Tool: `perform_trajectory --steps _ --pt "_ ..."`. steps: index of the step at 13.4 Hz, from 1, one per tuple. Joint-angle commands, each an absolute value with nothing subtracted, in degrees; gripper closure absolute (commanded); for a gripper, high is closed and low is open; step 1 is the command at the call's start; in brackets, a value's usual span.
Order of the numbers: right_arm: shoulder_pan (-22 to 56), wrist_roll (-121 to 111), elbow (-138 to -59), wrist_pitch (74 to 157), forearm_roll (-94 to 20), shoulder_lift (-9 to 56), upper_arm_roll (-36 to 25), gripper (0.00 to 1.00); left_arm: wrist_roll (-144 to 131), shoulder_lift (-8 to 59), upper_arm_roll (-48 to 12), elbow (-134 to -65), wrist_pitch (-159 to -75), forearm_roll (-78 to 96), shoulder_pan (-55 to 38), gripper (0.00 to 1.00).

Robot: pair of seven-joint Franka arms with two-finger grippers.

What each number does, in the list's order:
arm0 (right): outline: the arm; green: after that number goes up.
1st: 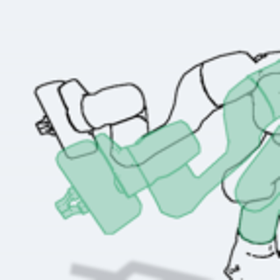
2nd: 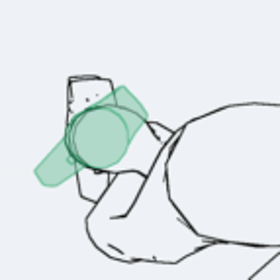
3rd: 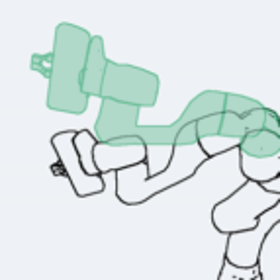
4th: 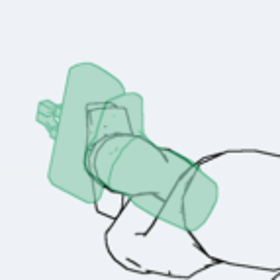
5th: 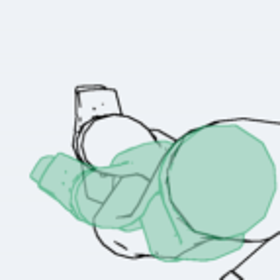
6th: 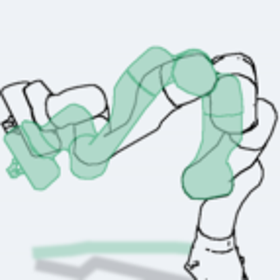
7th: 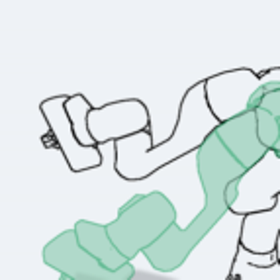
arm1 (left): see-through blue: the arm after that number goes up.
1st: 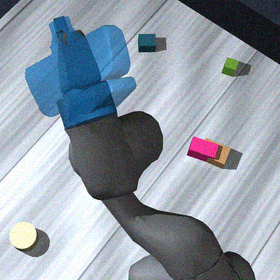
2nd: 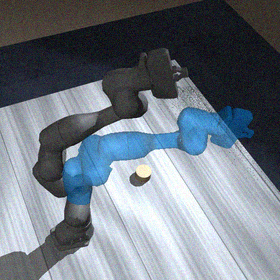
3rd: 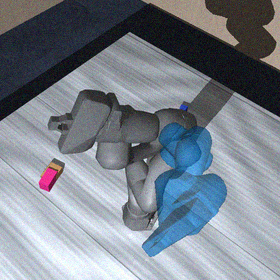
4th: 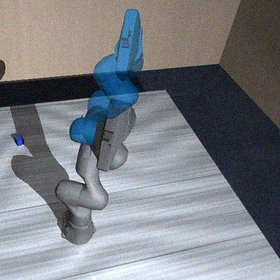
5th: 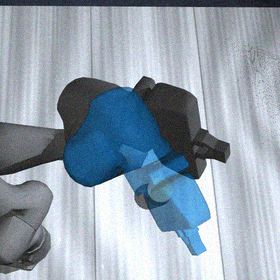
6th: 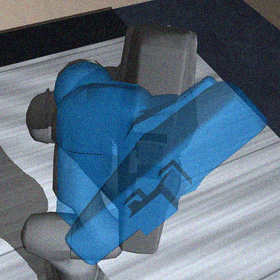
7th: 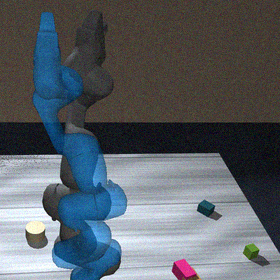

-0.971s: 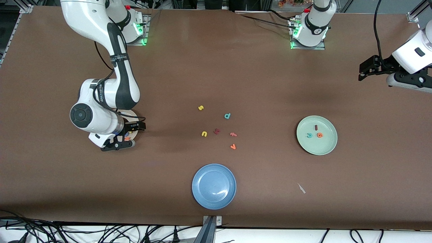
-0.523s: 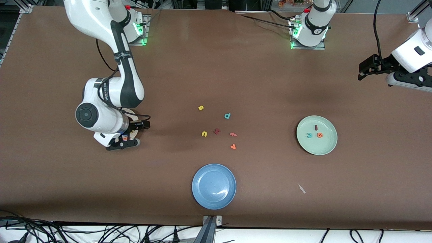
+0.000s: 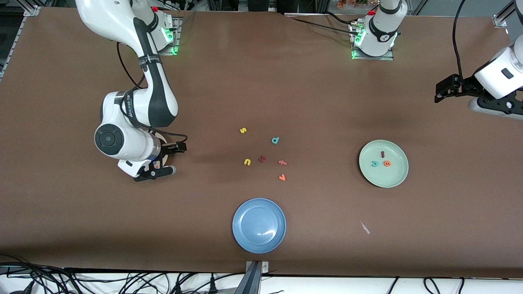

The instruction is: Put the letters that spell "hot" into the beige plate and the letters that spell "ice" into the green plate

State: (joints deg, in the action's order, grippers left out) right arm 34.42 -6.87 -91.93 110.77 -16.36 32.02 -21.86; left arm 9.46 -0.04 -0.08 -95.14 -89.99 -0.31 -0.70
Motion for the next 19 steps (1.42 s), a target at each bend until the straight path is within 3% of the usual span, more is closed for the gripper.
perform_trajectory --steps 1,5,12,19 --pt "21.0 -6.4 -93.3 109.2 -8.5 25.5 -8.7 0.00 10.5 0.3 -0.2 -94.4 -90.1 1.2 -0.2 0.00" --pt "13.8 -7.4 -97.2 108.6 -4.9 18.1 -3.2 0.00 10.2 -0.3 -1.9 -95.1 -91.7 1.7 2.0 0.00" --pt "8.8 -6.8 -100.0 100.2 -4.2 6.2 -3.3 0.00 9.6 -1.5 -3.2 -95.3 -91.5 1.7 2.6 0.00" --pt "6.9 -1.5 -100.2 101.4 -2.8 0.1 -4.5 0.00 9.3 -1.4 -3.8 -94.6 -90.6 1.7 2.7 0.00"
